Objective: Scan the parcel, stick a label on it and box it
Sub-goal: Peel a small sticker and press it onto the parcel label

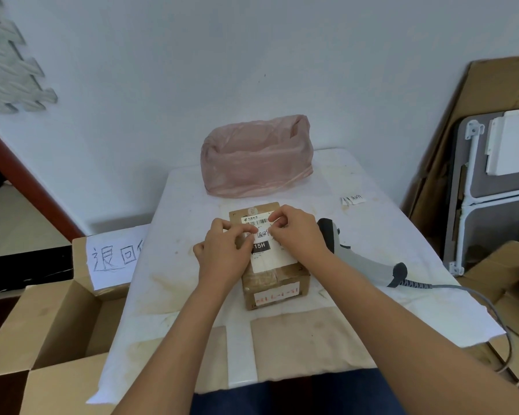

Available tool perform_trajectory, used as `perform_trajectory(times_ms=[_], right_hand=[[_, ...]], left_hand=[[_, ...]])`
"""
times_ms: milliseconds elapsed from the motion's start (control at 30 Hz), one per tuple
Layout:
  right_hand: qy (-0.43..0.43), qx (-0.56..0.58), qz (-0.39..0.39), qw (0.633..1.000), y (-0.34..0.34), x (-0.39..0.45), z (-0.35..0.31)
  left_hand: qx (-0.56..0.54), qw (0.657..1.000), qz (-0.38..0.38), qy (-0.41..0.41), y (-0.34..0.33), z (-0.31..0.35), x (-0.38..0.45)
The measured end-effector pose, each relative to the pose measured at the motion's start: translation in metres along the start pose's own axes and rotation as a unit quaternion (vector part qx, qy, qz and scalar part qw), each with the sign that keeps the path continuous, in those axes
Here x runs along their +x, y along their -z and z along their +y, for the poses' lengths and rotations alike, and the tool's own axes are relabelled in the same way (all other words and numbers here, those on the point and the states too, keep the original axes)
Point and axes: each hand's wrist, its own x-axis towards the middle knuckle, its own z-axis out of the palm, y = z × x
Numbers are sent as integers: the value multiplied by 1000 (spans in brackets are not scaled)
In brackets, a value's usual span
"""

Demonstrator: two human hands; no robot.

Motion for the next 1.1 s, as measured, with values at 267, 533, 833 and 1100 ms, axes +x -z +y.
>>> perform_trajectory(times_ms=[267,533,833,1100], right_hand=[[28,-5,5,1000,1,0,3],[95,-91,-56,990,5,4,-10],[87,-142,-50,985,-3,-1,-5],[67,-151,-41,985,2,0,-7]], left_hand=[[-1,1000,-7,22,0,4,1],[-20,999,-17,37,-1,4,1],[-31,999,-16,39,-1,5,0],[-27,999,-12,40,-2,4,-1]])
